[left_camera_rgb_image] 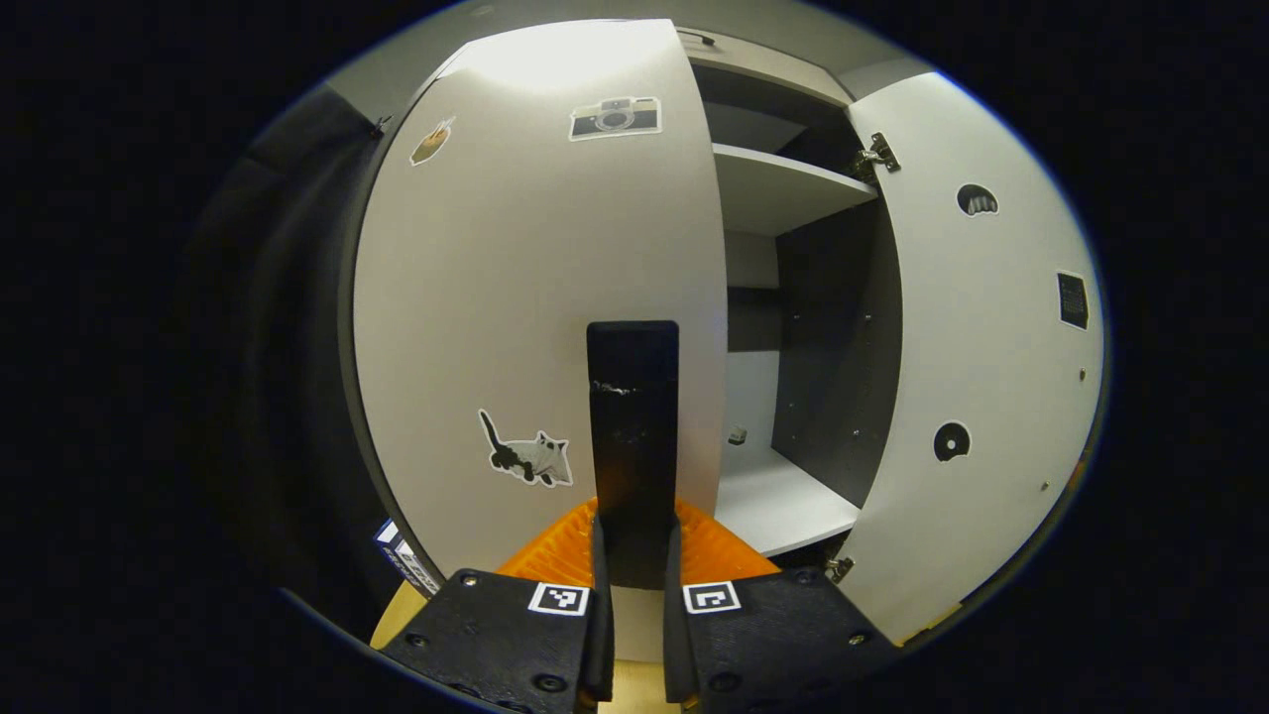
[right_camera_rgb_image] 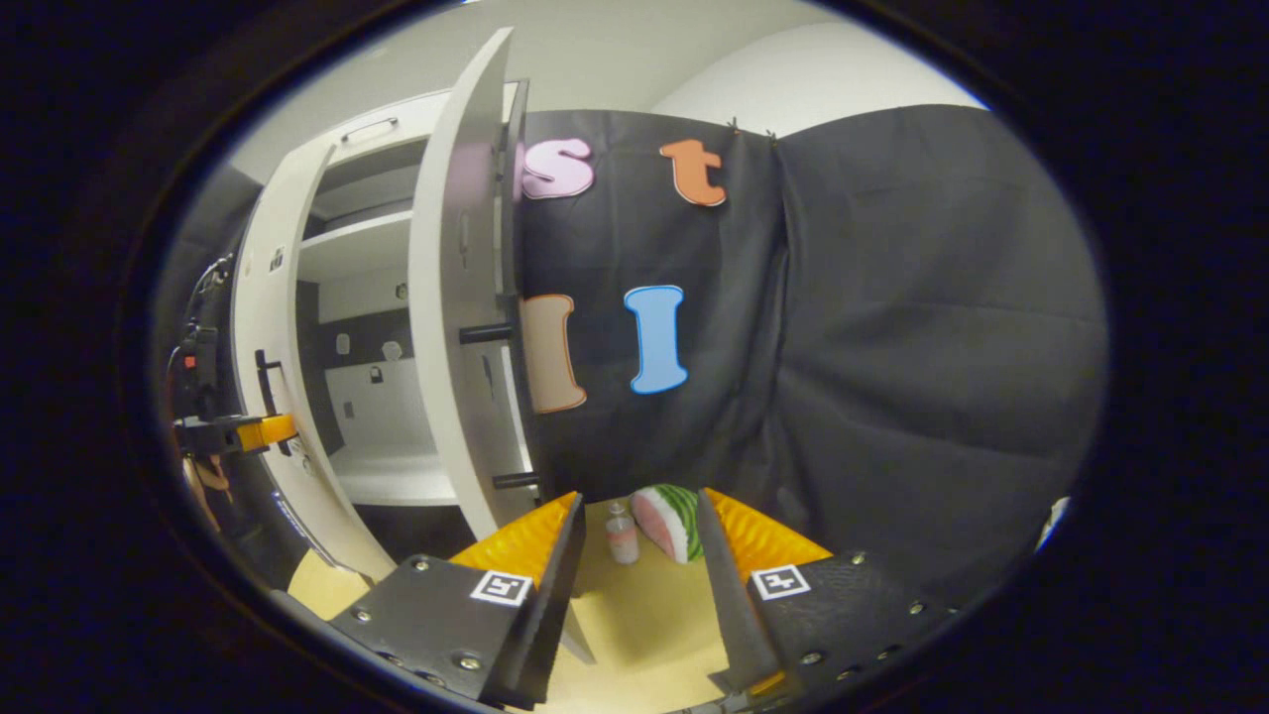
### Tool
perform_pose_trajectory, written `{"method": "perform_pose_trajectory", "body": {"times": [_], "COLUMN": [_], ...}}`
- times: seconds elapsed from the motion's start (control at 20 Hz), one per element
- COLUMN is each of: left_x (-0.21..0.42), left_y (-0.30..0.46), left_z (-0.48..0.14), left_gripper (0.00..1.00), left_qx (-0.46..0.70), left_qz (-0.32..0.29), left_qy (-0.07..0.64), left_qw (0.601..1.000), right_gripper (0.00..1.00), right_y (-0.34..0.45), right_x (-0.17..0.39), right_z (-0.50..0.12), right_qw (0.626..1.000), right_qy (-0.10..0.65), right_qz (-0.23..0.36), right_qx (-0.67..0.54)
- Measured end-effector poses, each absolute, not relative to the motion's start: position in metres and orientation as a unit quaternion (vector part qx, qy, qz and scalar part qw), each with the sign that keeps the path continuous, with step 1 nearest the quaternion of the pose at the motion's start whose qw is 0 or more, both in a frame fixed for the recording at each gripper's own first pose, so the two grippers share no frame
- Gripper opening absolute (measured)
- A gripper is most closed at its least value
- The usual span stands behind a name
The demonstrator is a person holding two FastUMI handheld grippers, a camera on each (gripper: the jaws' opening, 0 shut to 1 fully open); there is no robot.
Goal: Open the right door of the double-door shoe cabinet with the right hand, and open the left door with the left hand.
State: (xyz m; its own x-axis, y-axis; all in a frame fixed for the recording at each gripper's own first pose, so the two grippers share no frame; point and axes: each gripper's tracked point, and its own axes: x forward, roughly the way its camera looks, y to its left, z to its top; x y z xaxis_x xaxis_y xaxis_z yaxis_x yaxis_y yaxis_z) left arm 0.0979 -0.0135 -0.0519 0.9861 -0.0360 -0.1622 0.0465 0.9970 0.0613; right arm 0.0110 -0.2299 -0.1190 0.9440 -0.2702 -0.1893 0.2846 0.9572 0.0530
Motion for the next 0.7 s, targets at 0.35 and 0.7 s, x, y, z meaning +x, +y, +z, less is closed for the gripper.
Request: {"method": "perform_pose_trajectory", "body": {"times": [0.35,0.7], "left_x": [0.074,0.047], "left_y": [-0.004,0.011], "left_z": [-0.051,-0.048], "left_gripper": [0.2,0.2], "left_qx": [0.026,0.015], "left_qz": [-0.018,-0.011], "left_qy": [0.083,0.078], "left_qw": [0.996,0.997], "right_gripper": [0.61,0.61], "right_y": [-0.213,-0.207], "right_x": [0.005,-0.004], "right_z": [-0.125,-0.129], "right_qw": [0.985,0.985], "right_qy": [0.096,0.101], "right_qz": [-0.134,-0.133], "right_qx": [0.04,0.043]}}
